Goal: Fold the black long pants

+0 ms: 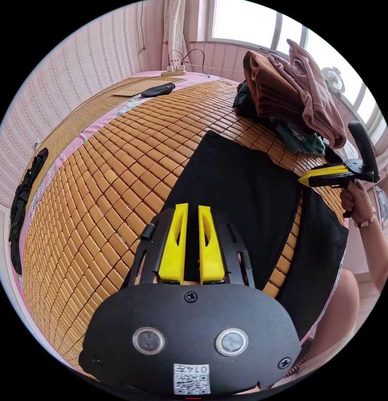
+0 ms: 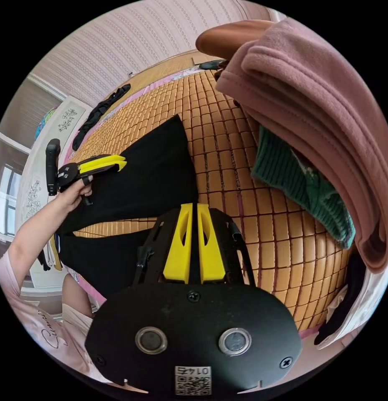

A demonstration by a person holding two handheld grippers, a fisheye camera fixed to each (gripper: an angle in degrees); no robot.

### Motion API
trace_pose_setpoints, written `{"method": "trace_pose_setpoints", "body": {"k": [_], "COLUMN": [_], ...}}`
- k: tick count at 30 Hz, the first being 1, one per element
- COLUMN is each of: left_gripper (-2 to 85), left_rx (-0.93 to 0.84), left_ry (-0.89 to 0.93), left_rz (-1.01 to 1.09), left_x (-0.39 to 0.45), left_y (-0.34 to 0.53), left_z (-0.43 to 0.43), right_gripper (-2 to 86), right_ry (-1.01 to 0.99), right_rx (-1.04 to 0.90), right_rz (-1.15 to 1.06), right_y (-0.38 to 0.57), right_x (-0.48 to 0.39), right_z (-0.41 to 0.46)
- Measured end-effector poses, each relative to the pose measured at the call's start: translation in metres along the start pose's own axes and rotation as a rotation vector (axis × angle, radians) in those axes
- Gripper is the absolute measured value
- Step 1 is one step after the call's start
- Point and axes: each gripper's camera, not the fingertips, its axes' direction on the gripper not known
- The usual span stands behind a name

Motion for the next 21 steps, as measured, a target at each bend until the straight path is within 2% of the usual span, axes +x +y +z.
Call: {"method": "trace_pose_setpoints", "body": {"k": [3, 6, 8, 10, 12, 15, 17, 21], "left_gripper": [4.5, 5.1, 5.1, 4.6, 4.6, 4.6, 4.1, 2.7], "left_rx": [0.051, 0.122, 0.271, 0.322, 0.313, 0.262, 0.095, 0.083], "left_ry": [-0.039, 0.011, 0.045, 0.090, 0.104, 0.029, -0.126, -0.217], "left_rz": [-0.032, -0.042, -0.068, -0.104, -0.152, -0.282, -0.497, -0.823], "left_x": [-0.011, -0.028, -0.046, -0.062, -0.079, -0.105, -0.124, -0.135], "left_y": [0.020, 0.047, 0.097, 0.148, 0.210, 0.330, 0.430, 0.585], "left_z": [-0.031, -0.075, -0.135, -0.181, -0.224, -0.296, -0.347, -0.423], "right_gripper": [1.4, 3.1, 4.5, 7.1, 7.9, 8.7, 9.8, 11.7], "right_ry": [-0.004, -0.015, -0.007, 0.007, 0.020, 0.043, 0.035, -0.145], "right_rx": [-0.001, 0.043, 0.092, 0.145, 0.176, 0.189, 0.202, 0.198], "right_rz": [0.028, 0.051, 0.045, 0.079, 0.134, 0.255, 0.313, 0.440], "right_y": [0.007, 0.027, 0.049, 0.089, 0.124, 0.185, 0.218, 0.263], "right_x": [0.007, 0.015, 0.016, 0.019, 0.023, 0.033, 0.041, 0.067], "right_z": [-0.004, -0.019, -0.036, -0.059, -0.075, -0.092, -0.095, -0.090]}}
